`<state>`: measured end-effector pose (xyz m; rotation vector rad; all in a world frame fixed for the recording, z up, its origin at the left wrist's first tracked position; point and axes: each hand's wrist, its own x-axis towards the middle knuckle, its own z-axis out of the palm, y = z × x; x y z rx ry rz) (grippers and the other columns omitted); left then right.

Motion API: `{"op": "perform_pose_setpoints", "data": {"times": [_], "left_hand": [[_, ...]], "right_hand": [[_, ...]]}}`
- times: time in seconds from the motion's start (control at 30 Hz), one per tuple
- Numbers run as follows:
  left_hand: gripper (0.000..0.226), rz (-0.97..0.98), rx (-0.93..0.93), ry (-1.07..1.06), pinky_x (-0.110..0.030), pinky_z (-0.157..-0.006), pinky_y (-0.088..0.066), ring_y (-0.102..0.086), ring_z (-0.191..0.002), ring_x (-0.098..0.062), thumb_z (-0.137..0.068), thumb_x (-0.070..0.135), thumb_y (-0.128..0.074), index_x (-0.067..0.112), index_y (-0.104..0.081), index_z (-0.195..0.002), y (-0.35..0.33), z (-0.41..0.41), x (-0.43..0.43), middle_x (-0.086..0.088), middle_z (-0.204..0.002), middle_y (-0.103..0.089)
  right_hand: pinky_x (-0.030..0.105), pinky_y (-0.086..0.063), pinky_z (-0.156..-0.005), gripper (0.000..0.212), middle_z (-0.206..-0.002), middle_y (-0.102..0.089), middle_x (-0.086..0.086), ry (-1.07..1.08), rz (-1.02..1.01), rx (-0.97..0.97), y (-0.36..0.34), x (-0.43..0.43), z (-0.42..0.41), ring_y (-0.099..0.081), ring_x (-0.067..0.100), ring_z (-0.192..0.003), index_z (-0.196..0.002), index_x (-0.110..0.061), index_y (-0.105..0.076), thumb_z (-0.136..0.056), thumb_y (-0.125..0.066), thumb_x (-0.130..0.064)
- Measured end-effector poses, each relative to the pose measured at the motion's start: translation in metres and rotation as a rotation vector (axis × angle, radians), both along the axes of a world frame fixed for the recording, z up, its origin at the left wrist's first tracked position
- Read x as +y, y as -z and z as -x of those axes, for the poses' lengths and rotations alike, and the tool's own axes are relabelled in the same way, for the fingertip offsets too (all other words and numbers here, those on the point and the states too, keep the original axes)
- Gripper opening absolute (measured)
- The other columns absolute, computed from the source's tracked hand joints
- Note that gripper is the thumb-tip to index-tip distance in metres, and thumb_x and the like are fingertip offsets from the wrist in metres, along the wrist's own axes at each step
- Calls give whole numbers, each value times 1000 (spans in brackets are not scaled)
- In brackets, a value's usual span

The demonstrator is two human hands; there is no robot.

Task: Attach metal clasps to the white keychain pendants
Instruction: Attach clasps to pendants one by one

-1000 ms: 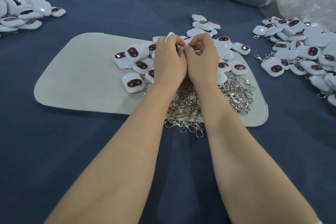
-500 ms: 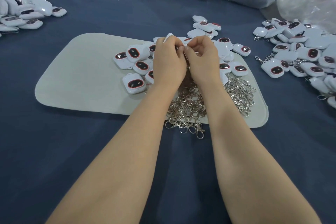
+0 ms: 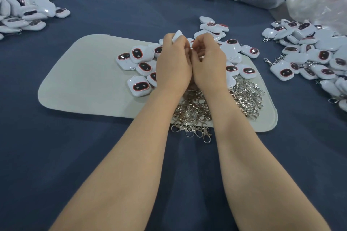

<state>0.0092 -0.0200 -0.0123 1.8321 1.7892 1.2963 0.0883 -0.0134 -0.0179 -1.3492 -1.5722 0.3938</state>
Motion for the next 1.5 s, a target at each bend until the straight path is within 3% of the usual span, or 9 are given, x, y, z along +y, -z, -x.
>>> {"op": "perform_pose_setpoints", "data": {"times": [0.1,0.2,0.37,0.53,0.7,0.83,1.17,1.4,1.5], "left_hand": [[19,-12,16,0,-42,-78,-45,-55,-92,-31,-94,9,-42,4,-58,-102,0,0,0,-10,-124,-49],[17,-35,-70,18,-36,-81,-44,-55,-93,-24,-94,9,-46,5,-61,-102,0,-1,1,-8,-122,-50],[14,-27,-173,10,-25,-80,-41,-54,-94,-19,-94,14,-53,8,-64,-100,1,0,5,-8,-115,-53],[14,-33,-153,7,-23,-77,-38,-51,-96,-17,-94,12,-52,8,-64,-97,3,1,6,-8,-115,-55],[14,-52,-148,1,-28,-79,-41,-47,-85,-12,-94,12,-50,6,-63,-98,4,2,6,-7,-116,-53],[16,-52,-116,-9,-29,-77,-42,-51,-89,-17,-95,11,-48,6,-62,-100,5,2,6,-7,-117,-53],[19,-39,-3,-11,-35,-76,-43,-53,-95,-25,-96,12,-44,5,-61,-102,5,4,5,-8,-121,-51],[21,-31,44,-11,-34,-73,-44,-53,-96,-26,-97,12,-40,5,-59,-102,3,4,4,-8,-124,-50],[22,-32,63,-8,-35,-72,-45,-53,-94,-28,-97,11,-38,4,-58,-101,2,4,3,-8,-124,-50]], "right_hand": [[35,-44,-75,11,-83,-58,4,15,-7,7,0,0,0,-52,22,-78,-87,-9,-53,-84,-50,1],[30,-46,-75,14,-77,-56,-6,29,40,115,-2,1,-1,-53,15,-74,-85,-16,-49,-85,-54,-2],[51,-50,-83,24,-79,-59,6,32,146,337,-6,3,-2,-60,37,-83,-74,-22,-48,-82,-57,-2],[56,-49,-85,20,-82,-59,15,-4,215,458,-7,5,-3,-57,30,-77,-76,-17,-50,-83,-58,0],[48,-50,-87,21,-88,-63,11,-3,203,328,-6,5,-1,-61,33,-88,-77,-23,-50,-85,-57,-5],[35,-49,-79,22,-80,-59,0,-7,165,233,-6,4,-2,-55,17,-75,-77,-23,-47,-86,-58,-6],[12,-38,-67,12,-73,-49,-14,-29,83,87,-1,5,-2,-47,1,-67,-87,-14,-47,-87,-54,-4],[15,-40,-70,15,-77,-52,-13,-28,56,64,-2,4,-2,-49,1,-69,-90,-13,-50,-86,-52,1],[28,-45,-74,15,-83,-58,0,-41,32,16,-4,2,-1,-53,17,-77,-94,-7,-54,-84,-48,4]]}}
